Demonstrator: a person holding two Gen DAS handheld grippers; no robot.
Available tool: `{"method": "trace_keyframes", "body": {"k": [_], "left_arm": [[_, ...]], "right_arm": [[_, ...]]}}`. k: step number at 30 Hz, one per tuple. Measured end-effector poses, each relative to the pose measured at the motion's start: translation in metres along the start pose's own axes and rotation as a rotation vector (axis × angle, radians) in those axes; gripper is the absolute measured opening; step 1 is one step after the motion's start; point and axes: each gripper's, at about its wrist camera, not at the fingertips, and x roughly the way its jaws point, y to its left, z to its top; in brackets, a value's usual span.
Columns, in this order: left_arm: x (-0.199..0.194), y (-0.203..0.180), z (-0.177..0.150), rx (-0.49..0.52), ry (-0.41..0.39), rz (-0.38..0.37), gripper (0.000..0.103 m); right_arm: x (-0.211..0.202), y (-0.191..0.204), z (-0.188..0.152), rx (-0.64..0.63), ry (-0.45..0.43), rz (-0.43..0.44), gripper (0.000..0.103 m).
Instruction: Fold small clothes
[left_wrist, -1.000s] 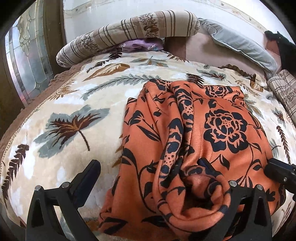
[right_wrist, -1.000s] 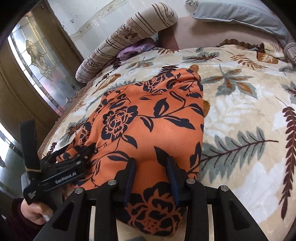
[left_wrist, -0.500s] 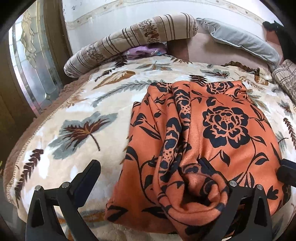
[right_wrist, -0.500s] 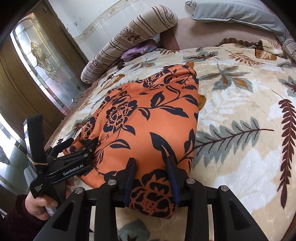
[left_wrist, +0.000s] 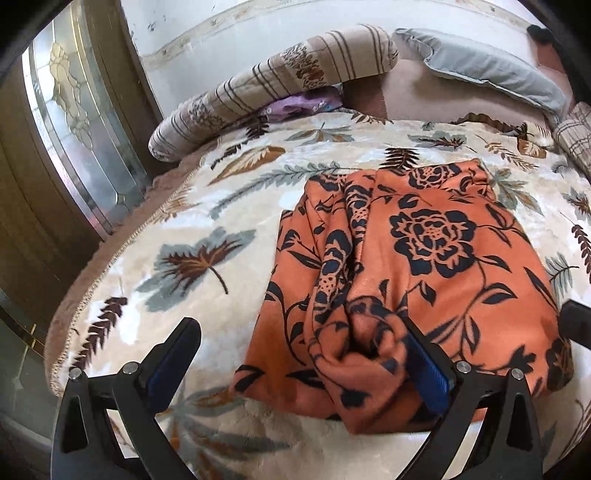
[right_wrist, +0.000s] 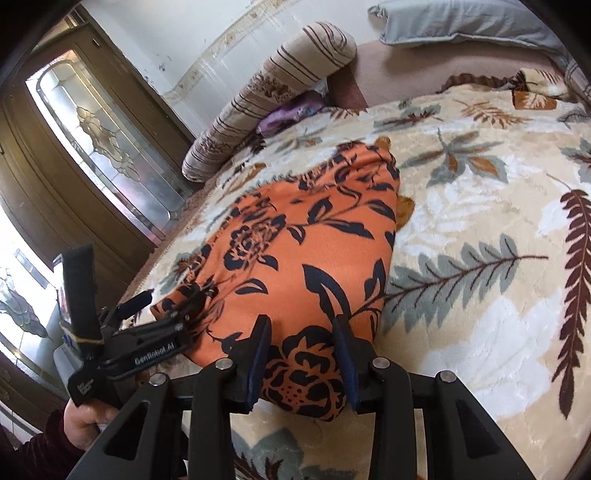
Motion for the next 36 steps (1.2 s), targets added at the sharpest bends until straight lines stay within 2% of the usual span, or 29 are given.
{"method": "trace_keyframes", "body": {"k": [3,6,11,15,16,17,18,21,26,33,35,36], "left_arm": [[-0.004,0.0,-0.002,-0.004,0.001,0.003,0.103],[0.013,-0.009,-0.009,0.062,0.057,0.024,0.103],[0.008,-0.006,-0.002,0.038,0.075,-0.006,0.103],[-0.015,-0.003,0.005,0.029,0.026,0.014,0.103],[-0.021,-0.003,0.007,0.03,0.01,0.019,0.103],[-0.027,-0.002,0.009,0.033,-0.009,0.024,0.103],[-0.035,-0.002,0.012,0.035,-0.033,0.027,0.103],[-0.056,-0.001,0.021,0.034,-0.088,0.027,0.103],[-0.077,-0.002,0.032,0.028,-0.142,0.027,0.103],[-0.075,0.0,0.034,0.016,-0.14,0.024,0.103],[-0.067,0.002,0.031,0.009,-0.12,0.029,0.103],[-0.062,0.003,0.03,0.004,-0.107,0.03,0.103]], "right_arm": [[0.0,0.002,0.001,-0.009,0.001,0.01,0.039],[0.015,0.0,-0.003,-0.014,0.064,-0.017,0.039],[0.009,0.003,0.0,-0.024,0.053,-0.015,0.039],[-0.005,0.001,0.006,0.003,0.015,0.019,0.04],[-0.01,0.002,0.007,0.0,-0.007,0.021,0.053],[-0.018,0.003,0.007,0.0,-0.037,0.027,0.061],[-0.023,0.004,0.008,-0.002,-0.058,0.031,0.064],[-0.037,0.01,0.01,-0.026,-0.109,0.049,0.064],[-0.043,0.006,0.015,0.003,-0.126,0.064,0.064],[-0.033,0.003,0.013,0.008,-0.086,0.064,0.063],[-0.027,0.003,0.012,0.008,-0.062,0.066,0.061],[-0.024,0.003,0.011,0.007,-0.053,0.064,0.057]]}}
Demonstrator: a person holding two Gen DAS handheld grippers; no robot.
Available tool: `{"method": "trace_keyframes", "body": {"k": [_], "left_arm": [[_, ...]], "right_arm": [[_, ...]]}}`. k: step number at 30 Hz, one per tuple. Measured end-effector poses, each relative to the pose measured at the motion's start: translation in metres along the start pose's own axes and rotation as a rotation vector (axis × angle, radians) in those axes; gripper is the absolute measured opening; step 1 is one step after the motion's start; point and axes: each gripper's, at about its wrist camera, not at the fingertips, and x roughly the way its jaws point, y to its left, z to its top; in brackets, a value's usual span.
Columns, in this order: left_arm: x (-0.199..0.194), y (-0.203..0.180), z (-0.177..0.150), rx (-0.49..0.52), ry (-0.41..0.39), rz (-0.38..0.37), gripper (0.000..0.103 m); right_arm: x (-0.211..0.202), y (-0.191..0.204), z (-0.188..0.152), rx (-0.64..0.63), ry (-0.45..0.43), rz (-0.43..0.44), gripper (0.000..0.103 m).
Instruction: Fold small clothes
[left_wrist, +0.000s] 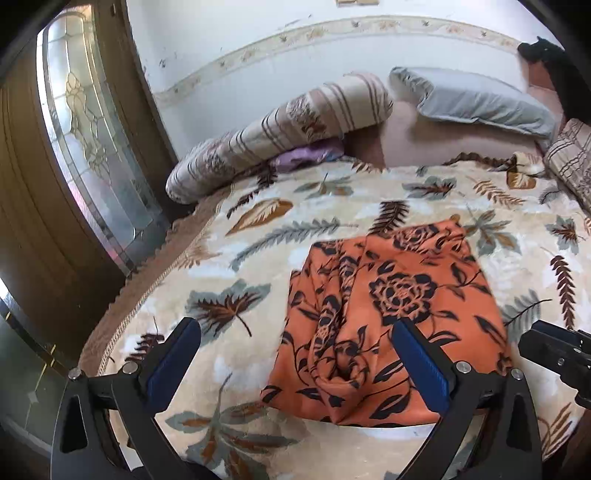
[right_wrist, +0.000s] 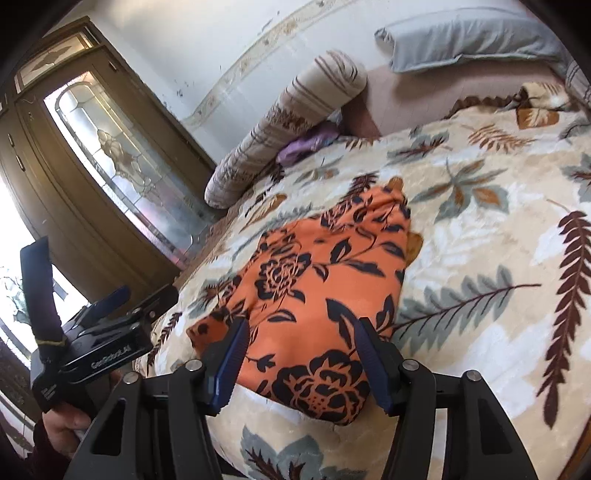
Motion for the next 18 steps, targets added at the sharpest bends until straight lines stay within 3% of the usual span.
{"method": "trace_keyframes", "body": {"k": [1,6,9,15,18], "left_arm": [[0.006,0.001,-0.002,-0.005,0.018,0.003,0.103],[0.044,0.004,-0.02,-0.017,0.114,0.01,0.103],[0.078,0.001,-0.037,-0.008,0.254,-0.027,0.103],[0.071,0.012,-0.027,-0.012,0.208,-0.051,0.103],[0.072,0.03,-0.014,-0.049,0.197,-0.06,0.103]], "right_arm": [[0.003,0.0,-0.001,0.0,0.012,-0.003,0.051],[0.033,-0.009,-0.01,0.035,0.127,-0.037,0.044],[0.039,-0.011,-0.013,0.029,0.139,-0.044,0.043],[0.026,-0.022,-0.005,0.096,0.095,-0.001,0.044],[0.015,-0.032,0.003,0.139,0.031,-0.015,0.053]]}}
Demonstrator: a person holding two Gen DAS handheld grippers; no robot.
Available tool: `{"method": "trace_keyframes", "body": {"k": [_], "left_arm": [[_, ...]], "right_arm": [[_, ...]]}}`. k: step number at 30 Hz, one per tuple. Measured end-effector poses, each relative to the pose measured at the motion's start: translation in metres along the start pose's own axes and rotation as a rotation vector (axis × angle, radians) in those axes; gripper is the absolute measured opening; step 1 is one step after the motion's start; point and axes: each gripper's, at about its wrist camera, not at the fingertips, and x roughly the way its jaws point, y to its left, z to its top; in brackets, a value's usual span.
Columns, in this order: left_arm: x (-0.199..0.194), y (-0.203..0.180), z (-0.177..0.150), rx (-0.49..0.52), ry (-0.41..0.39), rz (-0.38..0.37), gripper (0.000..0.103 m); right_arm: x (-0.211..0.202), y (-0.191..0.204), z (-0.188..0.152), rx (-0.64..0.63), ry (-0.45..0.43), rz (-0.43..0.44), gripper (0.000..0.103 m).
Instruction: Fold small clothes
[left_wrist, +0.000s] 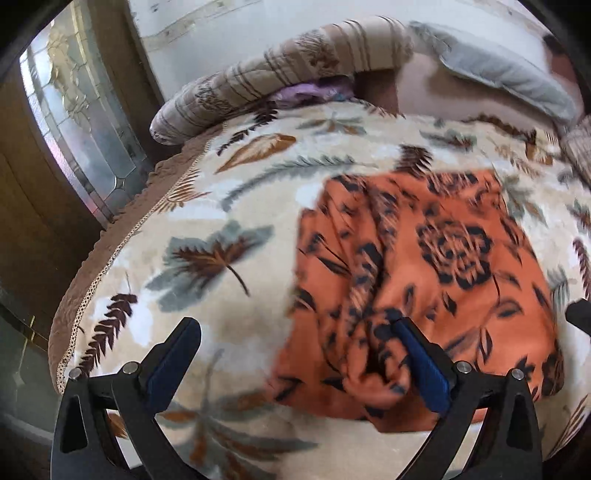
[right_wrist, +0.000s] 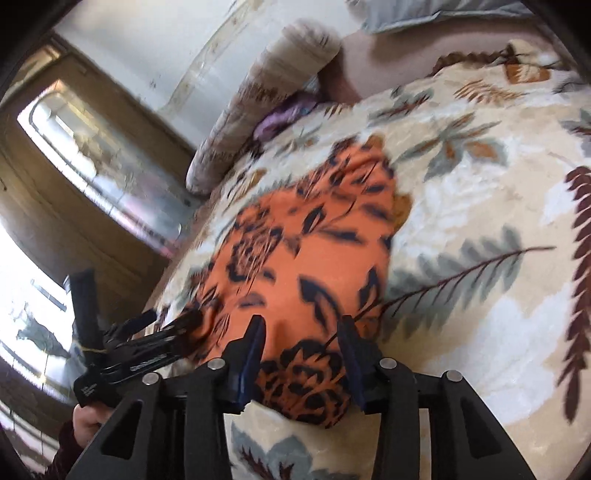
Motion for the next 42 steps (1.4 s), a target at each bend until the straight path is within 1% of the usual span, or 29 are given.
{"method": "trace_keyframes", "body": {"k": [1,5,7,9,11,12,13,14,15,17,19,21,22,25,27,30,31,34,35,36,37,38,39,40,42], "left_arm": [[0.005,0.009,0.007,-0.023,0.017,-0.012,0.103],[0.014,0.031,0.019,-0.083,0.067,-0.056,0.103],[0.011,0.036,0.02,-0.106,0.07,-0.105,0.103],[0.012,0.036,0.019,-0.119,0.08,-0.148,0.103],[0.018,0.03,0.017,-0.107,0.105,-0.163,0.103],[0.023,0.026,0.015,-0.09,0.123,-0.16,0.103],[0.03,0.019,0.013,-0.066,0.148,-0.155,0.103],[0.038,0.014,0.01,-0.044,0.177,-0.151,0.103],[0.041,0.012,0.009,-0.041,0.187,-0.151,0.103],[0.04,0.012,0.01,-0.05,0.178,-0.157,0.103],[0.033,0.013,0.014,-0.046,0.163,-0.145,0.103],[0.022,0.016,0.019,-0.04,0.125,-0.127,0.103],[0.014,0.015,0.022,-0.031,0.102,-0.131,0.103],[0.001,0.008,0.03,-0.004,0.067,-0.158,0.103],[0.002,-0.001,0.036,0.015,0.057,-0.161,0.103],[0.018,-0.022,0.048,0.049,0.07,-0.131,0.103],[0.027,-0.03,0.053,0.055,0.088,-0.125,0.103],[0.051,-0.042,0.06,0.043,0.163,-0.164,0.102],[0.054,-0.043,0.061,0.027,0.171,-0.188,0.095],[0.056,-0.043,0.061,0.009,0.177,-0.227,0.066],[0.059,-0.043,0.061,-0.008,0.199,-0.279,0.034],[0.061,-0.042,0.061,-0.027,0.22,-0.32,0.033],[0.06,-0.04,0.061,-0.035,0.211,-0.326,0.029],[0.057,-0.042,0.06,-0.025,0.203,-0.329,0.022],[0.054,-0.042,0.058,-0.008,0.193,-0.35,0.02]], "right_arm": [[-0.003,-0.005,0.003,0.03,-0.013,0.007,0.057],[-0.008,-0.017,0.009,0.089,-0.054,0.005,0.058],[-0.011,-0.013,0.01,0.063,-0.076,0.017,0.059],[-0.009,-0.003,0.011,0.013,-0.073,0.013,0.058],[-0.001,0.005,0.007,-0.038,-0.038,0.001,0.057],[0.008,0.009,0.003,-0.056,0.005,-0.002,0.056],[0.023,0.011,-0.001,-0.076,0.08,-0.017,0.056],[0.031,0.014,-0.005,-0.1,0.111,-0.052,0.057],[0.032,0.019,-0.007,-0.138,0.1,-0.081,0.057],[0.029,0.024,-0.005,-0.158,0.092,-0.084,0.056],[0.023,0.02,-0.001,-0.122,0.07,-0.056,0.056],[0.016,0.01,0.005,-0.063,0.026,-0.034,0.056],[0.014,0.007,0.007,-0.05,0.013,-0.035,0.056],[0.007,-0.004,0.013,0.004,-0.036,-0.064,0.056],[0.007,-0.012,0.014,0.05,-0.04,-0.065,0.056],[0.008,-0.02,0.014,0.091,-0.036,-0.057,0.056],[0.007,-0.021,0.014,0.093,-0.036,-0.057,0.056],[0.007,-0.02,0.013,0.086,-0.038,-0.059,0.056],[0.007,-0.02,0.013,0.086,-0.036,-0.06,0.056],[0.008,-0.02,0.013,0.086,-0.033,-0.06,0.056],[0.007,-0.02,0.013,0.087,-0.032,-0.06,0.056],[0.008,-0.02,0.012,0.088,-0.029,-0.059,0.056],[0.009,-0.019,0.012,0.087,-0.025,-0.058,0.056],[0.01,-0.019,0.012,0.085,-0.022,-0.057,0.056],[0.013,-0.017,0.011,0.076,-0.015,-0.056,0.056]]}}
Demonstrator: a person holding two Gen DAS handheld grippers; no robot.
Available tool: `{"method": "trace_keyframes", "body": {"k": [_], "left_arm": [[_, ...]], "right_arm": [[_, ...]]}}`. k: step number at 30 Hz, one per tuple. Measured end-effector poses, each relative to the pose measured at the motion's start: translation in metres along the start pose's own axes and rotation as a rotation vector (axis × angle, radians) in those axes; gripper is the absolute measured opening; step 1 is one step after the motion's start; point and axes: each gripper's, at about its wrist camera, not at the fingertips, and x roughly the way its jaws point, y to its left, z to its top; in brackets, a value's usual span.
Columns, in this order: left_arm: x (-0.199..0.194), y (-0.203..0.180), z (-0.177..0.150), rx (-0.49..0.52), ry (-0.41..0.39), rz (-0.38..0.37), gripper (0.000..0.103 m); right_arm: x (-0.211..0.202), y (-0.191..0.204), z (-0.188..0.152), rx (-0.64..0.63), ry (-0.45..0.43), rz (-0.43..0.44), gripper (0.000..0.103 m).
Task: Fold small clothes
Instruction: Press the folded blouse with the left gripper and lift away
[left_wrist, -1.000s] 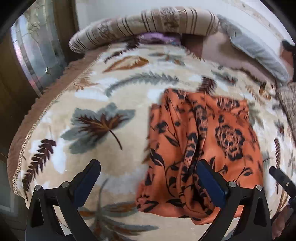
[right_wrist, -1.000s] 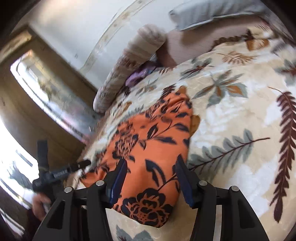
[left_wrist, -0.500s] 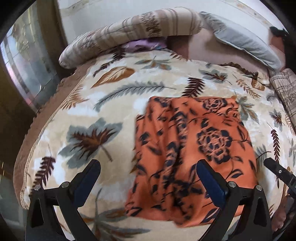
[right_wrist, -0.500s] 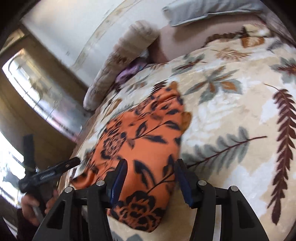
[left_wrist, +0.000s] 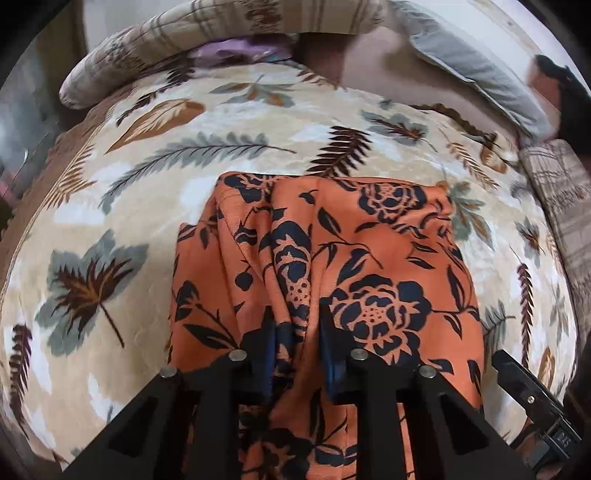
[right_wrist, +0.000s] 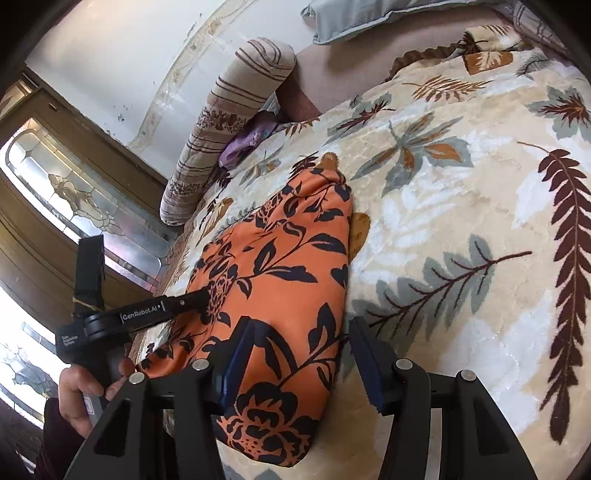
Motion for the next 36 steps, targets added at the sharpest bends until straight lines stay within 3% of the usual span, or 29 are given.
{"method": "trace_keyframes", "body": {"k": [5,8,11,18,21,23,25,29,32,34,36], "left_arm": [[-0.006,0.012,-0.003,-0.041,-0.021,-0.065,0.017],[-0.012,0.015,-0.007,-0.05,-0.052,-0.06,0.016],[-0.024,0.019,-0.009,-0.067,-0.092,-0.059,0.014],[-0.049,0.034,-0.004,-0.056,-0.162,-0.009,0.014],[-0.031,0.043,-0.006,-0.039,-0.135,0.082,0.014],[-0.007,0.049,-0.011,-0.037,-0.065,0.104,0.014],[-0.001,0.05,-0.018,-0.032,-0.079,0.113,0.015],[-0.018,0.045,-0.016,-0.004,-0.105,0.12,0.022],[-0.041,0.054,-0.014,-0.035,-0.144,0.116,0.023],[-0.06,0.057,-0.022,-0.032,-0.179,0.144,0.025],[-0.075,0.057,-0.035,-0.026,-0.195,0.124,0.025]], "right_arm": [[0.002,0.008,-0.003,-0.036,0.005,0.015,0.056],[0.006,0.013,-0.008,-0.058,0.029,0.043,0.056],[0.01,0.02,-0.013,-0.104,0.038,0.018,0.058],[0.0,0.033,-0.015,-0.163,-0.003,0.087,0.058],[0.012,0.035,-0.018,-0.167,0.048,0.061,0.058],[0.023,0.032,-0.022,-0.14,0.101,0.072,0.058],[0.026,0.034,-0.024,-0.155,0.105,0.061,0.058],[0.016,0.044,-0.024,-0.224,0.048,0.009,0.058],[-0.001,0.05,-0.022,-0.26,-0.053,-0.037,0.058],[-0.011,0.056,-0.022,-0.288,-0.114,-0.041,0.058],[-0.021,0.061,-0.022,-0.315,-0.165,0.001,0.058]]}}
